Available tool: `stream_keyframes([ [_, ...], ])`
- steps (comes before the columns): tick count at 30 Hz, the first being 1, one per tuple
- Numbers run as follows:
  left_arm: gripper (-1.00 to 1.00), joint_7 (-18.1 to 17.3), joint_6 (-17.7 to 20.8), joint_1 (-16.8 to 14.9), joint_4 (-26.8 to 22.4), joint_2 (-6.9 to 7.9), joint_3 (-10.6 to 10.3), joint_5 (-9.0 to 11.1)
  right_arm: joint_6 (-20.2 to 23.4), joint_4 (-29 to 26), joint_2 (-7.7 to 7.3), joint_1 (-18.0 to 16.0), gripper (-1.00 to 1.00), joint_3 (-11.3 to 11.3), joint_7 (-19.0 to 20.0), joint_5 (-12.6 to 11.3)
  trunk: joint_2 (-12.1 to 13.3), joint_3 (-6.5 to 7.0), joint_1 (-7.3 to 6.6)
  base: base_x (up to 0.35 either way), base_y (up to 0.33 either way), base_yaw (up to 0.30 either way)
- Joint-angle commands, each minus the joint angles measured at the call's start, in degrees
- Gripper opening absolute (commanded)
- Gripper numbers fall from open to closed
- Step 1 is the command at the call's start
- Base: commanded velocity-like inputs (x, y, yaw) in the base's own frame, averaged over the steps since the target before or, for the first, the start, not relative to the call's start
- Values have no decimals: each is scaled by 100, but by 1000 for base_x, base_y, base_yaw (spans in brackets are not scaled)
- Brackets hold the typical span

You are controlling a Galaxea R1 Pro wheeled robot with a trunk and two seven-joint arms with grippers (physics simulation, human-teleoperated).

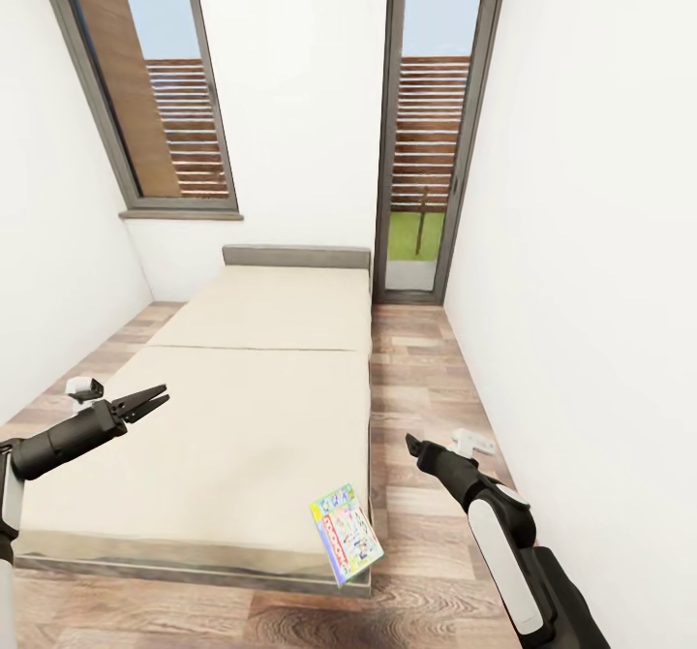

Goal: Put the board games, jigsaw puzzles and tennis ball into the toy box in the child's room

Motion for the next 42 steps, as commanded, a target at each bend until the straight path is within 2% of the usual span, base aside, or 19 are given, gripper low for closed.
stream_keyframes([
  [1, 100, -29, 60, -5, 0, 0, -4, -12, 12, -8, 0, -4, 100, 6, -57, -60, -46, -15, 23, 0, 0, 0],
  [10, 100, -32, 47, -5, -5, 8, -309, -12, 14, -8, 0, -3, 100, 8, -57, -60, -407, -92, 221, 0, 0, 0],
  [13, 100, -30, 46, -5, -2, 8, -351, -12, 16, -8, -3, -4, 100, 8, -57, -60, -527, -117, 287, 0, 0, 0],
  [42, 100, -38, 58, -5, 0, 8, -397, -12, 20, -8, -1, -5, 100, 8, -54, -60, -1690, -363, 924, 0, 0, 0],
])
